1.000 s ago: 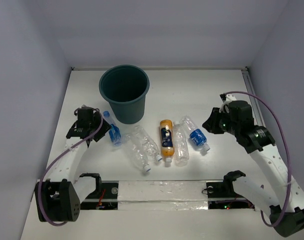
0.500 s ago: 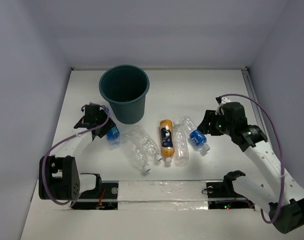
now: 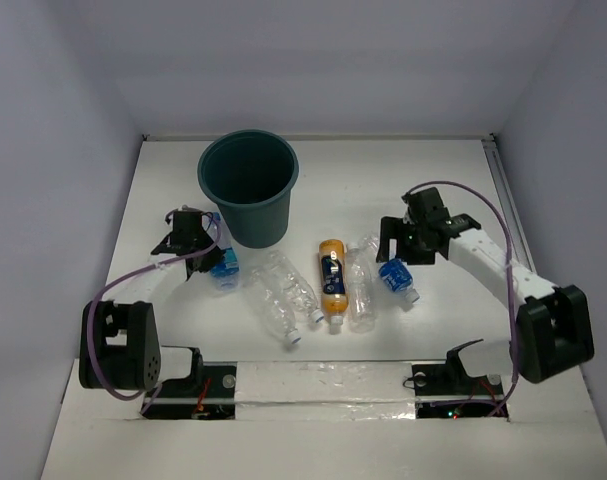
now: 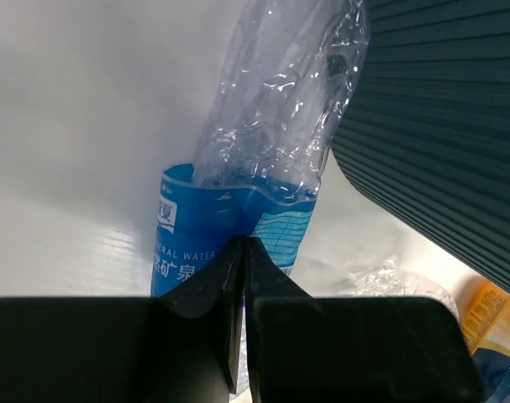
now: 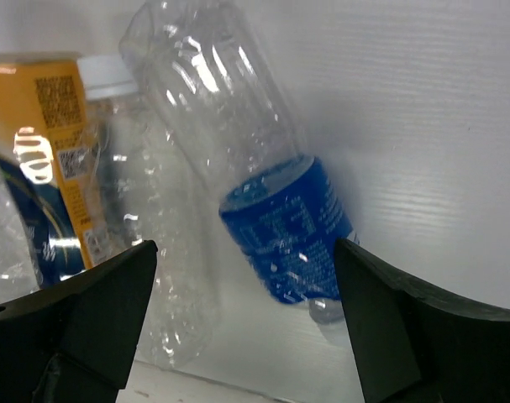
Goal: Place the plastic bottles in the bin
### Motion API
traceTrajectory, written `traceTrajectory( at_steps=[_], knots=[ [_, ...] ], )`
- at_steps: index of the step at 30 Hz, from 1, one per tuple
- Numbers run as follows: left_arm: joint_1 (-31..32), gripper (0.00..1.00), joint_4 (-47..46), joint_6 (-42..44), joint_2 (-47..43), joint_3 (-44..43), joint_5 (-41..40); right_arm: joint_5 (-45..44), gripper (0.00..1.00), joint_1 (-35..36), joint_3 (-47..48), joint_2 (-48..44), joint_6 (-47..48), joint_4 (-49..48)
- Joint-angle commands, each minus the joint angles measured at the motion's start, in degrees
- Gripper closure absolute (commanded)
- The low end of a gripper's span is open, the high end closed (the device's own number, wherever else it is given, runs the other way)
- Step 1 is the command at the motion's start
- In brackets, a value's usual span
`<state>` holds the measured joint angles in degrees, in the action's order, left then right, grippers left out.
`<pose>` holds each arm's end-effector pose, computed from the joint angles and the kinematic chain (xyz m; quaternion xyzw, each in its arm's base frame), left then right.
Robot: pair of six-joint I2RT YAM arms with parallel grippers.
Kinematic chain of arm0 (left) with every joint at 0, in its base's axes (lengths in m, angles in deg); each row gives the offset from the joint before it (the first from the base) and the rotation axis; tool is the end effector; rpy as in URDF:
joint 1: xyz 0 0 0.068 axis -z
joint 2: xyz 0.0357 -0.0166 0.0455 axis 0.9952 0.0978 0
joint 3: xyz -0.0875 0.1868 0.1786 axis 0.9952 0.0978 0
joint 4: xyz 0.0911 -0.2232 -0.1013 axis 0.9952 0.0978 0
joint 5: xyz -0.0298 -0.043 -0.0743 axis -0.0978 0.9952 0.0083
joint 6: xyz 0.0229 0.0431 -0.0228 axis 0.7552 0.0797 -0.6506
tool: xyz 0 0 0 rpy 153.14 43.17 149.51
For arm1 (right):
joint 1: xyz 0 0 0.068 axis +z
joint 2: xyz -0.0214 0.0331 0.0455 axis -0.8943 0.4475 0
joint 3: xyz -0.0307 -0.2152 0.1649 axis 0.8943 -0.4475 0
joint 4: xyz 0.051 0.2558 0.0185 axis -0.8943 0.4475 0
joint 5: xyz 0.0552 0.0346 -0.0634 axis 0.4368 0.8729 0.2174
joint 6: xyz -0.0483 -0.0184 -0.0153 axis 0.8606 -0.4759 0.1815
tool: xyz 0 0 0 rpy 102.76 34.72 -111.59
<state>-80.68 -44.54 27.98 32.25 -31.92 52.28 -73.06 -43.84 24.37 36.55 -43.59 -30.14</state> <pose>0.2564 -0.0183 0.1866 -0.2563 0.8917 -0.1511 0.3411 0.2418 0.0901 0.2396 -0.0026 0.9634 0.1402 0.2283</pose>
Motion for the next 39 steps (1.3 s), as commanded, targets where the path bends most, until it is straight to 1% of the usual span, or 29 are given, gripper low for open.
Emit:
traceTrajectory(
  at_steps=[1, 4, 6, 7, 12, 13, 14, 15, 17, 18, 19, 22, 24, 25, 26, 27, 30, 31, 34, 39],
  knots=[
    [0.0, 1.00, 1.4, 1.9, -2.3, 1.9, -1.0, -3.9, 0.09, 0.3, 6.1, 5.6, 0.2, -4.4],
    [0.0, 1.00, 2.0, 2.4, -4.4, 2.8, -0.7, -6.0, 0.08, 0.3, 8.6, 10.9, 1.1, -4.0],
    [0.0, 1.00, 2.6, 2.6, -5.9, 3.1, -0.8, -6.0, 0.08, -0.3, 10.0, 13.4, 2.2, -4.2],
    [0.0, 1.00, 2.7, 2.7, -6.4, 3.3, -0.8, -5.1, 0.09, -0.3, 10.5, 16.3, 2.3, -4.0],
    [0.0, 1.00, 4.9, 2.4, -10.0, 1.5, 0.8, -3.7, 0.11, -0.3, 11.8, 20.2, 2.4, -4.2],
    [0.0, 0.96, 5.5, 2.6, -10.6, 0.9, 1.2, -3.9, 0.12, -0.3, 12.0, 20.4, 2.4, -4.2],
    [0.0, 0.86, 6.0, 2.8, -11.2, -0.6, 1.4, -3.9, 0.13, -0.3, 12.2, 20.9, 2.4, -4.3],
    [0.0, 0.70, 7.4, 3.0, -12.3, -1.4, 1.7, -4.0, 0.14, -0.3, 12.4, 21.2, 2.3, -4.3],
    [0.0, 0.57, 8.7, 3.4, -13.3, -3.7, 1.4, -3.8, 0.17, -0.3, 12.5, 21.6, 2.1, -4.5],
    [0.0, 0.47, 9.8, 3.4, -14.2, -4.4, 0.8, -3.6, 0.18, -0.3, 12.5, 21.6, 1.9, -4.8],
    [0.0, 0.44, 10.3, 3.3, -14.5, -5.0, 0.4, -3.5, 0.21, -0.3, 12.5, 21.6, 1.6, -4.8],
    [0.0, 0.43, 12.2, 2.5, -15.1, -6.1, -1.8, -3.8, 0.21, -0.3, 12.1, 20.8, 1.5, -5.2],
    [-0.9, 0.43, 13.1, 1.8, -15.3, -5.7, -2.3, -3.7, 0.21, -0.3, 11.8, 20.3, 1.4, -5.8],
    [-1.8, 0.43, 13.3, 1.6, -15.3, -5.5, -4.3, -3.5, 0.21, -0.3, 11.7, 19.7, 1.4, -5.9],
    [-2.5, 0.42, 13.3, 1.5, -15.3, -5.0, -4.5, -3.3, 0.21, -0.3, 11.5, 19.5, 1.4, -6.1],
    [-3.5, 0.40, 12.7, 1.9, -14.8, -4.6, -4.5, -3.2, 0.22, -0.3, 11.4, 19.5, 1.4, -6.3],
    [-4.9, 0.40, 12.0, 3.3, -11.5, -3.8, -3.1, -2.4, 0.22, -0.3, 10.5, 18.8, 1.0, -7.2],
    [-4.9, 0.40, 11.8, 3.5, -10.7, -3.7, -1.5, -2.0, 0.23, -0.3, 10.3, 18.8, 1.0, -7.5],
    [-4.9, 0.41, 9.5, 4.3, -7.9, -2.8, -0.4, -1.6, 0.27, -0.3, 9.5, 18.9, 0.8, -8.5],
    [-4.9, 0.41, 6.0, 5.0, -2.0, -2.3, 1.3, -1.0, 0.28, -0.3, 8.4, 20.2, 0.1, -10.1]
  ],
)
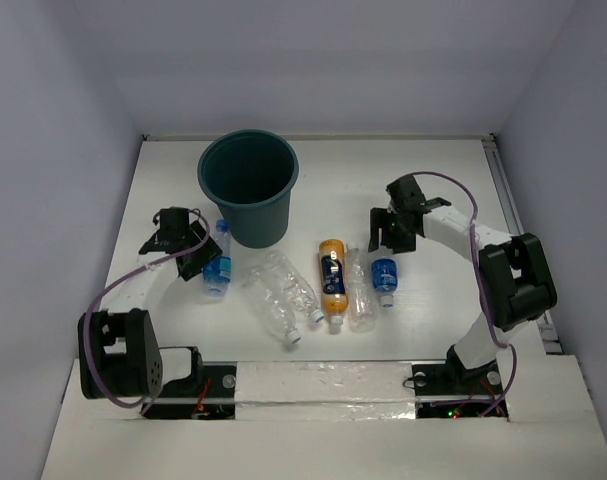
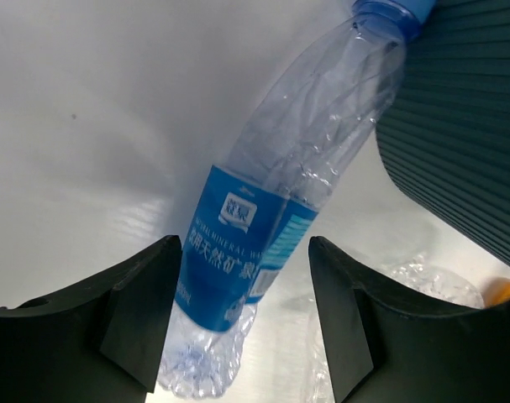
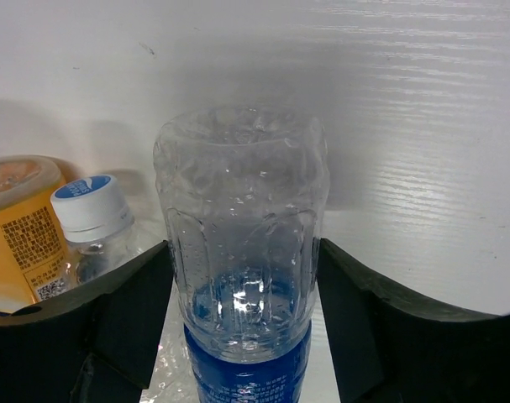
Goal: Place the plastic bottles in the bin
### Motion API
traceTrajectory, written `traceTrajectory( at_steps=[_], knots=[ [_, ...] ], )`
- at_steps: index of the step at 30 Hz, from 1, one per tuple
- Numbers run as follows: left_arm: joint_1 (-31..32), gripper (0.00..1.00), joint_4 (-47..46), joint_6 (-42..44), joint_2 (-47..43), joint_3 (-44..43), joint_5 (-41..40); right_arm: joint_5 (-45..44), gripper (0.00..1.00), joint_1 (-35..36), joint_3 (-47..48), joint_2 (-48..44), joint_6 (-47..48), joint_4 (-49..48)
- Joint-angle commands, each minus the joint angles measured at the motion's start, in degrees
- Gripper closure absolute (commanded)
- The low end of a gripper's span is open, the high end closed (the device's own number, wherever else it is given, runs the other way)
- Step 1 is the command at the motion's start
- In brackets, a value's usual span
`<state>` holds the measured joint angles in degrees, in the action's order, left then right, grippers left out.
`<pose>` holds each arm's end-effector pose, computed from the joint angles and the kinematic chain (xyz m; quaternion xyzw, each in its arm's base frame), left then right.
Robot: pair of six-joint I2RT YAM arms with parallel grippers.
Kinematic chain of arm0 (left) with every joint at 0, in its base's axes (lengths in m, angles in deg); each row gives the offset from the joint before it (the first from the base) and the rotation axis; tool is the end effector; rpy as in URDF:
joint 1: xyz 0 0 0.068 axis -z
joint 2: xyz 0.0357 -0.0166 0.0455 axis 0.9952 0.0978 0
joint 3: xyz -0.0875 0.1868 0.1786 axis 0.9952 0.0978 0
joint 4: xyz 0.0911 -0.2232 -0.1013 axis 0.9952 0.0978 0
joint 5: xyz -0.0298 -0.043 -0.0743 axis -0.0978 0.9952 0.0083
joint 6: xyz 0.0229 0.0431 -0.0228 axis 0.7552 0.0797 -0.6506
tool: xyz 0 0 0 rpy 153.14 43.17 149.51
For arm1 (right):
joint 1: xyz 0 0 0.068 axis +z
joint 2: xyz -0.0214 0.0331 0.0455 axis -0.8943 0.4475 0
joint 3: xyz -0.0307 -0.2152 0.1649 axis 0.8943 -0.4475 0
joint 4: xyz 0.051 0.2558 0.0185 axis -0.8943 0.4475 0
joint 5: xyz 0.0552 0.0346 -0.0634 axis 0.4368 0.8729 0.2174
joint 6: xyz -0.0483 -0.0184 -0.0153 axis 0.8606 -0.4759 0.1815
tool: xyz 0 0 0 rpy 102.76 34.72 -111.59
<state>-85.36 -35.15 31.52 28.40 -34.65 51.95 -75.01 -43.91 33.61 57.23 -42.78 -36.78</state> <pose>0.2463 0.0027 0.2048 -0.2693 0.8972 -0.1175 0.3298 0.3125 0.1136 0.1937 -0.0028 0.9743 0.1096 0.1969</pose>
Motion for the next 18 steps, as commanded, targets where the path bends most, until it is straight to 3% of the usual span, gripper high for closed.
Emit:
traceTrajectory(
  at_steps=[1, 5, 8, 9, 11, 13, 18],
  knots=[
    [-0.3, 0.42, -4.6, 1.6, 2.6, 0.5, 1.8, 1.1, 0.28, -0.3, -1.1, -0.3, -1.0, -3.5],
    [-0.3, 0.49, -6.0, 1.9, 4.9, -0.1, 1.8, 1.1, 0.29, -0.3, -2.0, 0.5, -1.3, -4.1],
    [-0.3, 0.72, -6.6, 1.9, 5.5, 0.2, 2.5, 0.5, 0.40, -0.3, -2.9, 0.5, -1.5, -4.7],
    [-0.3, 0.89, -6.7, 1.9, 5.2, 0.5, 3.0, 0.3, 0.42, -0.3, -3.2, 0.3, -1.7, -4.8],
    [-0.3, 0.98, -6.2, 1.9, 5.0, 1.1, 2.7, -0.1, 0.52, -0.3, -3.5, -1.1, -2.2, -4.9],
    [-0.3, 1.00, -5.3, 1.7, 3.6, 1.5, 2.8, -1.5, 0.59, -0.3, -3.7, -3.0, -2.9, -4.6],
    [-0.3, 1.00, -1.2, 1.5, -4.1, 2.7, 3.3, -6.0, 0.60, -0.3, -1.0, -13.5, -2.9, 0.8]
  ],
)
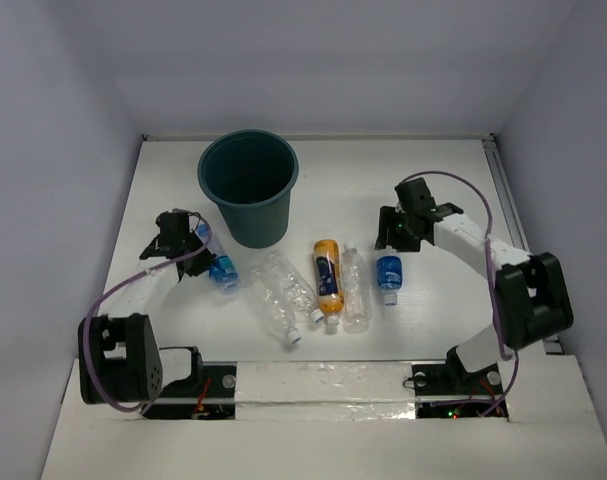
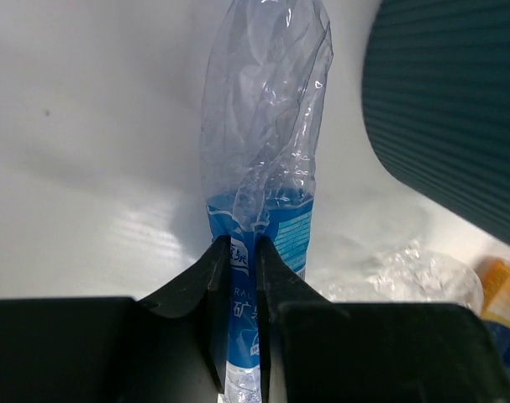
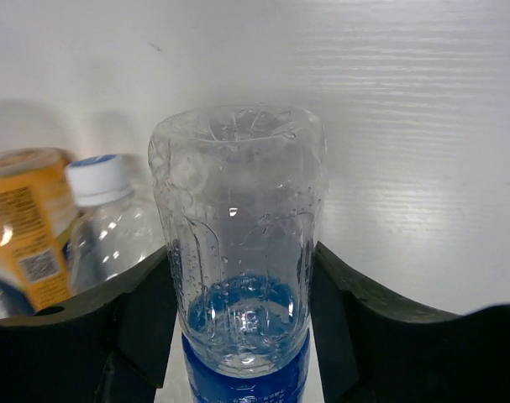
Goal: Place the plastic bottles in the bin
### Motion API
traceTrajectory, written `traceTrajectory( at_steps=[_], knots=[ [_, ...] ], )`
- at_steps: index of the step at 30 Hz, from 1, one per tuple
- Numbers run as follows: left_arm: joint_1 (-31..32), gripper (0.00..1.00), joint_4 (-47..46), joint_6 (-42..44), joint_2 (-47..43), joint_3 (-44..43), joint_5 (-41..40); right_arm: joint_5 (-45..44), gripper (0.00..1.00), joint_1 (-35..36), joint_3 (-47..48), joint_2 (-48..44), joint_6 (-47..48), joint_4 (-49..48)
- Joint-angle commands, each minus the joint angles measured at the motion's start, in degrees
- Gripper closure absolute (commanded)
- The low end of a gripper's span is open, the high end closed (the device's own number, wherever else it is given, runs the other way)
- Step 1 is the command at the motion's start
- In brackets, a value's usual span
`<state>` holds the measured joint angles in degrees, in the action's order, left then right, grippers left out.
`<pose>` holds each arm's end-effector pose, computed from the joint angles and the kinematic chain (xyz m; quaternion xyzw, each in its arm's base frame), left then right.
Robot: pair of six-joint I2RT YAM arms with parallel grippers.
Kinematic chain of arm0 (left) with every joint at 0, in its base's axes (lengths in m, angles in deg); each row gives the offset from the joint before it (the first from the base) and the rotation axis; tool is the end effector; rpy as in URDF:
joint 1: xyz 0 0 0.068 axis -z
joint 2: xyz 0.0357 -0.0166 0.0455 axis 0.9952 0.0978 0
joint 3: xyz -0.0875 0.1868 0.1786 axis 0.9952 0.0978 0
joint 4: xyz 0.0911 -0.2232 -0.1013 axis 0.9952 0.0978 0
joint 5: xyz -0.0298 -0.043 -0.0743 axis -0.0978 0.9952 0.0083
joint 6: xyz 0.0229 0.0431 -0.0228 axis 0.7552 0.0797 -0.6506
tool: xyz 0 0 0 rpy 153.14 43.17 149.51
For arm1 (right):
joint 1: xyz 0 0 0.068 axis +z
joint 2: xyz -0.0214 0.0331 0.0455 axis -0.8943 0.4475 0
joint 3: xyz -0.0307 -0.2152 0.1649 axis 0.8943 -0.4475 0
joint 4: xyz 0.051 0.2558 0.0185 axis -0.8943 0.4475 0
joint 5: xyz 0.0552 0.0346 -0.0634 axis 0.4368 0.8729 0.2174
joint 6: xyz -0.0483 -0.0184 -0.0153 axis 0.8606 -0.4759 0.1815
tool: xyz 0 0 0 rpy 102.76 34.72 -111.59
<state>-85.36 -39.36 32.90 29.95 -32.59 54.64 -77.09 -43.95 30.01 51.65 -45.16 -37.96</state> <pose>0.2487 0.0010 0.1929 -0.2496 0.9003 -0.1359 0.3298 0.2965 0.1063 0.2060 0.0212 0.9680 0.1067 0.2261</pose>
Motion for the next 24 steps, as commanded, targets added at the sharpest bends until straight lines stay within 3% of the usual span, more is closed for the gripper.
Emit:
traceTrajectory(
  at_steps=[1, 6, 10, 16, 24],
  knots=[
    [-0.3, 1.00, 3.7, -0.2, -7.1, 0.5, 1.0, -3.7, 0.60, -0.2, 4.8, -9.6, -0.8, 2.8],
    [-0.3, 1.00, 10.7, -1.0, -16.8, -3.5, 1.2, 6.1, 0.62, 0.6, 13.1, -17.6, -6.0, 0.6],
    [-0.3, 1.00, 13.8, -3.8, -22.4, -6.5, 1.6, 11.9, 0.59, 4.4, 22.2, -16.5, -13.6, -6.6],
    [2.2, 1.00, 19.9, -5.2, -25.8, -14.7, 0.1, 10.9, 0.59, 11.2, 42.9, -2.1, -20.1, -14.8],
    [4.6, 1.00, 24.0, -6.3, -26.2, -29.7, -1.9, -1.4, 0.57, 15.2, 66.5, 18.6, -25.5, -17.5]
  ],
)
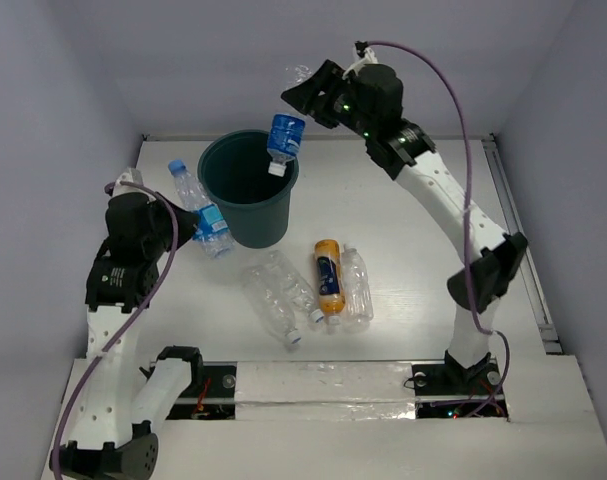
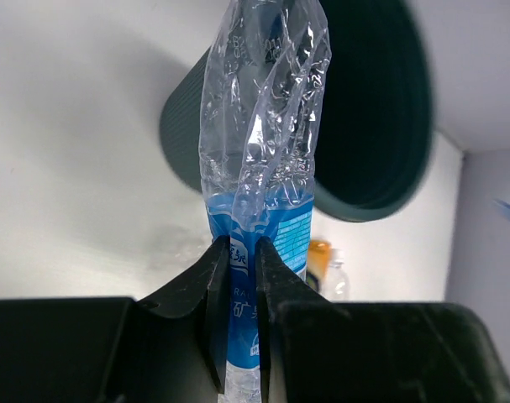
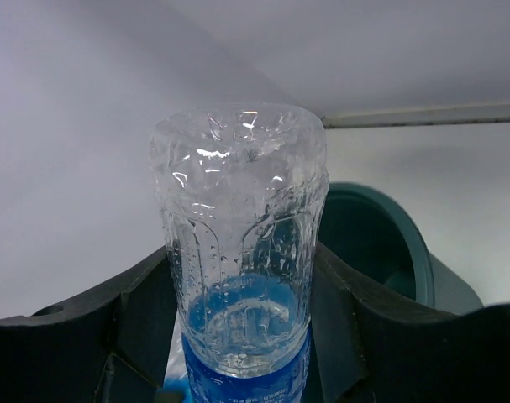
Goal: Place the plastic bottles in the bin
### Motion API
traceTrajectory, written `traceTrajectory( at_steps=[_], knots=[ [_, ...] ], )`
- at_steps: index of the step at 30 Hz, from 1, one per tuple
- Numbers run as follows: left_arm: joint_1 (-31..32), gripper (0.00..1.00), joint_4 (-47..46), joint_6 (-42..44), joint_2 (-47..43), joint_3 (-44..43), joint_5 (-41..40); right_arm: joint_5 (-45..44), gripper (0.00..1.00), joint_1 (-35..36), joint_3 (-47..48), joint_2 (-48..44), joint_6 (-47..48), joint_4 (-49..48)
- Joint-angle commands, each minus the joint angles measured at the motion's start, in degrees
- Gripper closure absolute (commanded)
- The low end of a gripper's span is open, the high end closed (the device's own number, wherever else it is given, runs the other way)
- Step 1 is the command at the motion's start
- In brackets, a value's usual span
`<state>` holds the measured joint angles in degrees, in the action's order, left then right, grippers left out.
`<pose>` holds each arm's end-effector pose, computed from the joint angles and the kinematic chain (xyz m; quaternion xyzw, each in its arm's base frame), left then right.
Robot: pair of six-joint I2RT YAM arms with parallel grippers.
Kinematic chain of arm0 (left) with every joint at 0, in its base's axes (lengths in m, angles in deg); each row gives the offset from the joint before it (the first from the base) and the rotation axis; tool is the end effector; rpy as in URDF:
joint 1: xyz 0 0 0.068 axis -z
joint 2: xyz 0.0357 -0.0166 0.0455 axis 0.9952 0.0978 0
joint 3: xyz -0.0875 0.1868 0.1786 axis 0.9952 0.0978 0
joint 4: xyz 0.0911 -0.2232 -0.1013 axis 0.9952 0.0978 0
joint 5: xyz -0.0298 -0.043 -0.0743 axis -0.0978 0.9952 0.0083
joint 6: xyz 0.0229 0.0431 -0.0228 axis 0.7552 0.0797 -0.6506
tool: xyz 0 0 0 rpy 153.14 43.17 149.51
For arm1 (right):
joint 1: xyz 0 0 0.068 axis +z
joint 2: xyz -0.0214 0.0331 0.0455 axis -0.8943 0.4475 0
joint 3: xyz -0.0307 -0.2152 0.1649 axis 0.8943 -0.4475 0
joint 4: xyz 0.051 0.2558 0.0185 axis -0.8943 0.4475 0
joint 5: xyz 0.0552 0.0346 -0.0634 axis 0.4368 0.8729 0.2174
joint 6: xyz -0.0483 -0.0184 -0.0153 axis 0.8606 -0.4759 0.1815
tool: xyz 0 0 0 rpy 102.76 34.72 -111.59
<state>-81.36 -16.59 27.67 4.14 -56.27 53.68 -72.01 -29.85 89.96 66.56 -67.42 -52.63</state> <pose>0.1620 -0.0112 0.3853 -0.2233 0.7968 -0.2219 0.5157 0.3492 0.2372 0.4825 0.0258 0.7152 0.4755 0.5115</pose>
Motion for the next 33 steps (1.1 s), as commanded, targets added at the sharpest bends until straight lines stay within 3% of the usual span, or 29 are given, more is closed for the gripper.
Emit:
traceTrajectory(
  at_steps=[1, 4, 6, 11, 19, 21, 22, 23, 24, 26, 29, 30, 33],
  knots=[
    [1.1, 1.00, 1.3, -1.1, 0.2, -7.5, -0.9, -7.1, 0.57, 1.2, 8.4, 7.9, -4.6, -2.3],
    [1.6, 1.00, 0.7, -0.7, 3.5, -14.0, -2.2, -9.6, 0.55, 1.9, 16.8, 14.6, -5.2, 1.9],
    [2.2, 1.00, 0.3, -0.4, 6.6, -19.0, -3.4, -10.8, 0.48, 3.0, 19.4, 16.0, -4.3, 2.8],
    [2.9, 1.00, -4.4, -0.2, 12.6, -26.0, -6.6, -11.2, 0.20, 3.6, 17.2, 15.0, -0.5, 2.1],
    [7.6, 1.00, -13.7, 3.3, 23.9, -32.4, -15.2, -10.5, 0.04, 3.6, 11.5, 7.8, 4.3, 2.3],
    [10.5, 1.00, -16.9, 5.9, 26.4, -32.1, -20.3, -10.6, 0.13, 3.6, 7.4, 3.1, 6.5, 2.7],
    [11.4, 1.00, -17.9, 7.0, 27.3, -32.0, -21.9, -10.3, 0.25, 3.6, 5.1, 1.0, 7.3, 2.7],
    [12.2, 1.00, -19.0, 8.1, 28.0, -31.6, -23.3, -10.2, 0.60, 3.6, -1.4, -1.5, 8.3, 2.1],
    [13.6, 1.00, -20.1, 10.3, 29.4, -30.8, -25.8, -10.0, 0.77, 3.6, -5.4, -4.0, 9.0, 1.7],
    [14.9, 1.00, -23.8, 12.2, 30.5, -29.3, -28.3, -9.6, 0.96, 3.6, -19.0, -12.3, 10.8, -0.3],
    [17.0, 1.00, -28.8, 14.6, 31.7, -26.3, -31.3, -9.9, 0.95, 3.6, -31.7, -22.4, 12.4, -2.6],
    [18.2, 0.96, -30.3, 15.5, 32.3, -25.1, -32.6, -10.1, 0.94, 3.6, -39.1, -24.5, 13.1, -3.0],
    [19.0, 0.82, -31.2, 15.9, 33.2, -22.5, -34.2, -12.4, 0.84, 3.6, -46.4, -29.3, 14.0, -0.4]
  ],
)
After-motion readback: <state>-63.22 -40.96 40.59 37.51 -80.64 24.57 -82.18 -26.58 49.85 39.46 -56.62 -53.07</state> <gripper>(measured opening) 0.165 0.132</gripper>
